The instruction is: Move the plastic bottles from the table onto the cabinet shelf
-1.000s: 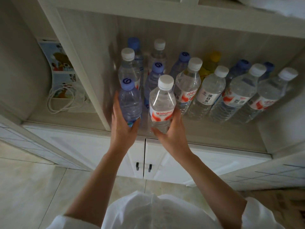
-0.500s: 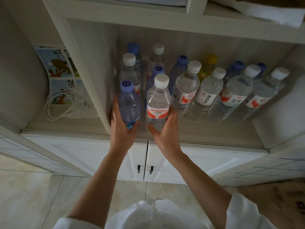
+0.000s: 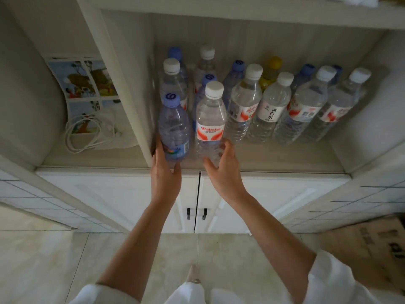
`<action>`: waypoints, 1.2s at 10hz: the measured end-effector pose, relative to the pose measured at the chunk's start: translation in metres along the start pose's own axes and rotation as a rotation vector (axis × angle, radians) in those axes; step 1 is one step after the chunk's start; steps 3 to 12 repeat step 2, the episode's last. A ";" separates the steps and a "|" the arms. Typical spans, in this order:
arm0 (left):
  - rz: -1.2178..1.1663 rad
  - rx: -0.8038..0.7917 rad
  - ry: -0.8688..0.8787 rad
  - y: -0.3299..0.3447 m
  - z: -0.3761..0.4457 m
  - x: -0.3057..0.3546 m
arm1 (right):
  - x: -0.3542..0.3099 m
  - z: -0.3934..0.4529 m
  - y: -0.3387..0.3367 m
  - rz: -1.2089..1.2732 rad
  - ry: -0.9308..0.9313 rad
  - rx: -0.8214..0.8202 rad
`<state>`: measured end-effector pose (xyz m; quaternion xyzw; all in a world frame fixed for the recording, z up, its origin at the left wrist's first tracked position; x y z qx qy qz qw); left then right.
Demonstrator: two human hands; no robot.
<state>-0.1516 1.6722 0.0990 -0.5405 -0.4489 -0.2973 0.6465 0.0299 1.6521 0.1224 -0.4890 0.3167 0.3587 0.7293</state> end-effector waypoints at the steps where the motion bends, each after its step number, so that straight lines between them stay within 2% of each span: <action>1: 0.026 0.014 0.017 -0.003 -0.007 -0.006 | 0.004 -0.018 -0.005 -0.016 0.048 -0.032; 2: -0.023 0.033 -0.040 -0.005 -0.030 -0.012 | 0.005 -0.041 -0.014 -0.022 0.083 -0.053; 12: -0.023 0.033 -0.040 -0.005 -0.030 -0.012 | 0.005 -0.041 -0.014 -0.022 0.083 -0.053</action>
Point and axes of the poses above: each hand's wrist, its own z-axis towards the middle knuckle, its own y-axis out of the palm, x = y × z, the point moved 10 cm from there along z, towards the middle knuckle, and after that the axes turned 13 degrees about -y, right-handed, at the moved point
